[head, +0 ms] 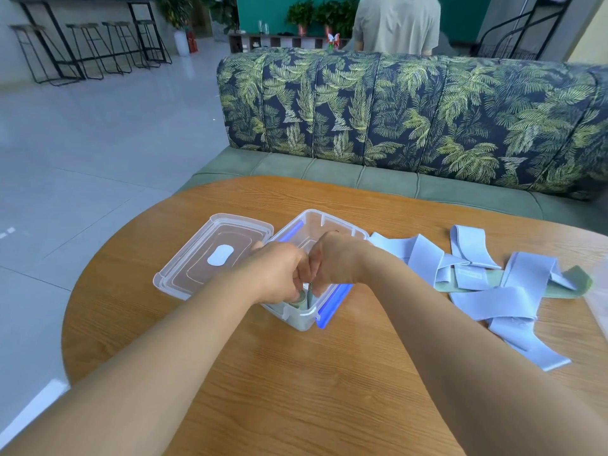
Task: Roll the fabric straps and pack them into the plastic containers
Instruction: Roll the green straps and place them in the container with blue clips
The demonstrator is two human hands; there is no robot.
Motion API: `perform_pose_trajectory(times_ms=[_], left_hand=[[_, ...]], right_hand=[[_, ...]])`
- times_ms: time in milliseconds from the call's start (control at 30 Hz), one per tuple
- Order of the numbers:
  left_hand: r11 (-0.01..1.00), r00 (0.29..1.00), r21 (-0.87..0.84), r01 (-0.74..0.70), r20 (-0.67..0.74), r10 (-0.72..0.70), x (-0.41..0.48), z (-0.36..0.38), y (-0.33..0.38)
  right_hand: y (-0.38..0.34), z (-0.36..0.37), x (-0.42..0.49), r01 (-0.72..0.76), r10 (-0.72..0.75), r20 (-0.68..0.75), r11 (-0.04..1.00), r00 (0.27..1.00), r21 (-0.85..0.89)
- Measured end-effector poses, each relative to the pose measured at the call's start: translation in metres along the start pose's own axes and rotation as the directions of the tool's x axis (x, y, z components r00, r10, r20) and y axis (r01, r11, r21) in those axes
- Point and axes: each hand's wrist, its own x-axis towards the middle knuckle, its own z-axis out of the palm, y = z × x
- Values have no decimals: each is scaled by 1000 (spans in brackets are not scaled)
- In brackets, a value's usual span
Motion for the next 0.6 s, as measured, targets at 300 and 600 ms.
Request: perform_pose_trajectory(times_ms=[300, 600], left_hand=[[1000, 999, 22, -17, -31, 18, -2, 0, 3], [1000, 1000, -13, 21, 0, -21, -3, -1, 2]], right_hand=[[-2, 6, 11, -29, 29, 16, 999, 999, 43], [0, 9, 14, -52, 51, -48, 998, 998, -24]])
